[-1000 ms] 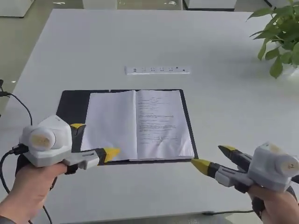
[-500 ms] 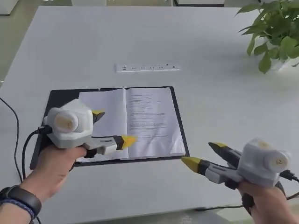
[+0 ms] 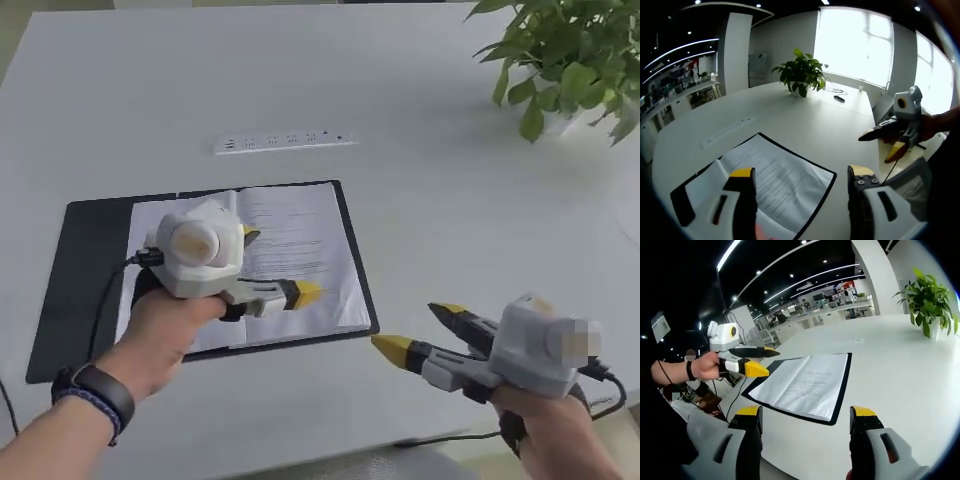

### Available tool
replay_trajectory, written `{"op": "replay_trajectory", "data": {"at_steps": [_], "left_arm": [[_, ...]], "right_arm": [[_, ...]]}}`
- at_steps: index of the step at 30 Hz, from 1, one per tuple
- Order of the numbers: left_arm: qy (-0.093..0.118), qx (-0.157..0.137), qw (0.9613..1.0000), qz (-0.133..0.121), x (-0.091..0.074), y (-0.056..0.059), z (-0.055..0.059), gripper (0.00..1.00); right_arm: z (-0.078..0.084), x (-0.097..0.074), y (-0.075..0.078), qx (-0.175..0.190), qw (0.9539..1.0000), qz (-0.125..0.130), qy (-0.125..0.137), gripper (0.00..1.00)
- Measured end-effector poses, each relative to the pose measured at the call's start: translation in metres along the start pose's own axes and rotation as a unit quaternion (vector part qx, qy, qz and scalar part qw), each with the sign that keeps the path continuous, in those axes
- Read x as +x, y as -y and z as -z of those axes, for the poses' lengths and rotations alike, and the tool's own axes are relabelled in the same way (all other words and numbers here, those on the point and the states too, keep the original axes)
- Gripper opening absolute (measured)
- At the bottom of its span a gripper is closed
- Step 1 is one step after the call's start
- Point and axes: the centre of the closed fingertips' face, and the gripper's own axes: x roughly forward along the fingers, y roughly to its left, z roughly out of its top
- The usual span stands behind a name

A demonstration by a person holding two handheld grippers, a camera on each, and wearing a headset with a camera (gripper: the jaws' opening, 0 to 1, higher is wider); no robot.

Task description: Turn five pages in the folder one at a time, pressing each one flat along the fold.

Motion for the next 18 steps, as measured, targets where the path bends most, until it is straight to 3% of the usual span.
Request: {"op": "replay_trajectory", "data": {"at_steps": [7,18], "left_arm": [[-0.015,0.009,0.9998,0.009,0.032,0.007,0.004,0.74],[-0.053,0.011,0.9985,0.005,0.08,0.007,0.027,0.74]], "right_arm": [[0.005,-0.006,0.005,0.01,0.9999,0.003,-0.002,0.7],[0.012,-0.007,0.012,0.016,0.9998,-0.005,-0.009,0.7]]}}
